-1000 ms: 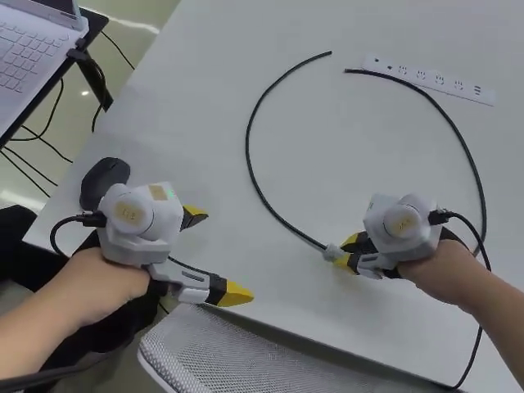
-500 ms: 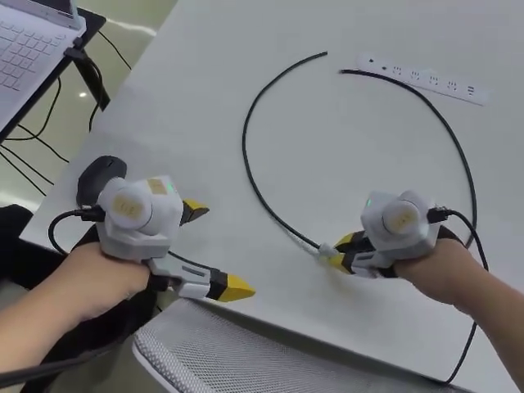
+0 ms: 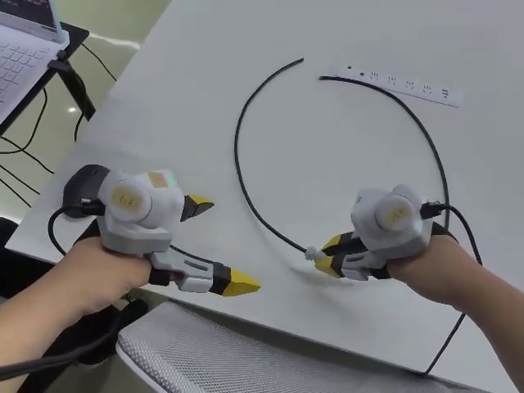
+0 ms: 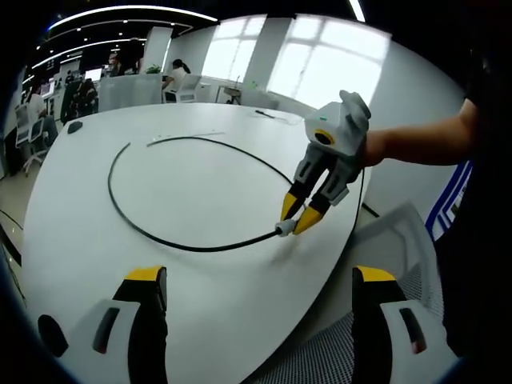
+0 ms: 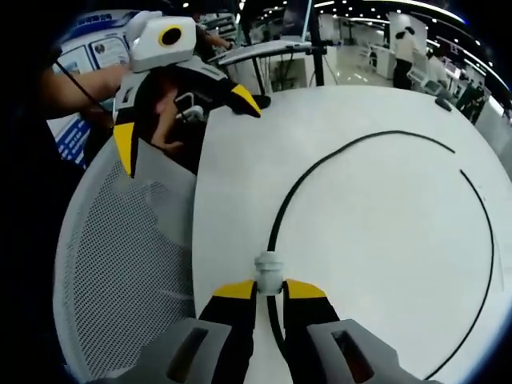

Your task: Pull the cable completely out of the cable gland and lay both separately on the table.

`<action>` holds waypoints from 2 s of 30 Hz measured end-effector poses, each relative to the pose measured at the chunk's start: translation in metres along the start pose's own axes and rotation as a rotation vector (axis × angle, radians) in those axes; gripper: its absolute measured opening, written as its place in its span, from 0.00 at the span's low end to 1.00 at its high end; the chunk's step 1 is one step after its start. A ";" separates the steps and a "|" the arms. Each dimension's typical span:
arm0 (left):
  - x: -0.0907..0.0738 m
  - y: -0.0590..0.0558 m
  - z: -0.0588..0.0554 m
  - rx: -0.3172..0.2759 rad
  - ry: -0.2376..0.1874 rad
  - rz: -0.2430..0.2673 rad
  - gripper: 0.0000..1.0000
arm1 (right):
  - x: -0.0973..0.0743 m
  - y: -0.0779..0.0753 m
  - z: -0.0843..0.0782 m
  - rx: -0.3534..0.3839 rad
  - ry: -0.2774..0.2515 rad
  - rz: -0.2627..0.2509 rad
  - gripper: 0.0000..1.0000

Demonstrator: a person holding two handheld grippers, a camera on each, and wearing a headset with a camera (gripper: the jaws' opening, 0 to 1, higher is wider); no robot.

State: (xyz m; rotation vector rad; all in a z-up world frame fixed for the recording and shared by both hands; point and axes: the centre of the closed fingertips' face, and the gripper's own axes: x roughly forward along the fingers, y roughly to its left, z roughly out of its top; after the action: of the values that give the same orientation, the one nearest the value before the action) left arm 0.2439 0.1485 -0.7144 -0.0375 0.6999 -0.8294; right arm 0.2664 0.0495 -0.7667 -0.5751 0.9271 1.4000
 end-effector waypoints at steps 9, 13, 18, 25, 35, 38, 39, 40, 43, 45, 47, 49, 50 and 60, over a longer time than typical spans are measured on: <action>0.010 -0.022 0.022 0.074 -0.007 -0.034 0.93 | -0.023 0.010 0.012 -0.026 -0.023 0.013 0.07; 0.017 -0.032 0.033 0.107 -0.012 -0.051 0.93 | -0.036 0.015 0.019 -0.036 -0.043 0.019 0.07; 0.025 -0.044 0.047 0.129 -0.044 -0.081 0.92 | -0.052 0.020 0.023 -0.067 -0.040 0.016 0.07; 0.030 -0.062 0.068 0.156 -0.087 -0.127 0.88 | -0.075 0.026 0.029 -0.100 -0.042 0.020 0.07; 0.039 -0.084 0.084 0.178 -0.124 -0.194 0.82 | -0.098 0.037 0.039 -0.154 -0.051 0.045 0.07; 0.042 -0.087 0.087 0.170 -0.140 -0.211 0.80 | -0.104 0.038 0.040 -0.164 -0.055 0.052 0.07; 0.043 -0.087 0.087 0.171 -0.143 -0.213 0.78 | -0.105 0.039 0.040 -0.168 -0.055 0.055 0.07; 0.044 -0.088 0.087 0.172 -0.142 -0.219 0.77 | -0.107 0.039 0.038 -0.177 -0.054 0.056 0.07; 0.045 -0.093 0.089 0.181 -0.150 -0.239 0.70 | -0.110 0.040 0.035 -0.188 -0.051 0.069 0.07; 0.044 -0.098 0.089 0.183 -0.153 -0.268 0.63 | -0.112 0.042 0.033 -0.197 -0.053 0.083 0.07; 0.045 -0.101 0.090 0.191 -0.154 -0.278 0.58 | -0.113 0.043 0.033 -0.205 -0.057 0.094 0.07; 0.046 -0.106 0.090 0.202 -0.158 -0.297 0.57 | -0.114 0.045 0.034 -0.215 -0.060 0.100 0.07; 0.047 -0.108 0.091 0.203 -0.158 -0.302 0.56 | -0.114 0.046 0.034 -0.218 -0.062 0.103 0.07; 0.053 -0.110 0.087 0.211 -0.140 -0.320 0.39 | -0.116 0.050 0.035 -0.227 -0.070 0.122 0.07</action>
State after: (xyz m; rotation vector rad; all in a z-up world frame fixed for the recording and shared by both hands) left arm 0.2463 0.0159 -0.6433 -0.0173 0.4774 -1.1923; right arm 0.2337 0.0182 -0.6442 -0.6431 0.7632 1.6384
